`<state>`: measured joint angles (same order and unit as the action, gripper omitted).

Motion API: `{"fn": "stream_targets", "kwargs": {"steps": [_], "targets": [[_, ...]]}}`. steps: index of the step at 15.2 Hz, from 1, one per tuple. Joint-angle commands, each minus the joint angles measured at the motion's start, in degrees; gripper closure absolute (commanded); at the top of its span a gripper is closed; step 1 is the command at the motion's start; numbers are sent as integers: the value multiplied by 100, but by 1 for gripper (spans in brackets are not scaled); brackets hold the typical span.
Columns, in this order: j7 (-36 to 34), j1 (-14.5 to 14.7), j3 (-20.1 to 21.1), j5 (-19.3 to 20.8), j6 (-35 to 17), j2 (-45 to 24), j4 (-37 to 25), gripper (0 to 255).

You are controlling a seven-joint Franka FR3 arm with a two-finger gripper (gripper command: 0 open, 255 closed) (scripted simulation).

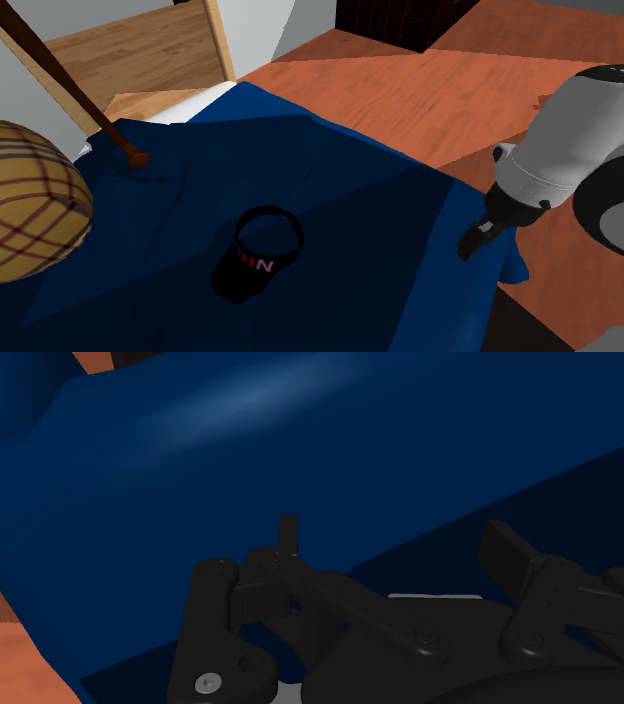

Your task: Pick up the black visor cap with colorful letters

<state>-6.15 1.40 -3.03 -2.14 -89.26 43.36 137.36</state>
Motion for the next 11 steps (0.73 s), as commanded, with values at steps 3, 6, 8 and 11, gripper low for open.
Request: {"fn": "stream_targets", "kwargs": {"steps": [3, 6, 8, 11], "targets": [[-105, 104, 95, -203, -232, -290, -95, 0], [-243, 256, 231, -489, -564, -746, -283, 0], [-322, 351, 319, -669, -771, -1060, -440, 0], [-428, 488, 444, -919, -1057, -1543, -720, 0]]}}
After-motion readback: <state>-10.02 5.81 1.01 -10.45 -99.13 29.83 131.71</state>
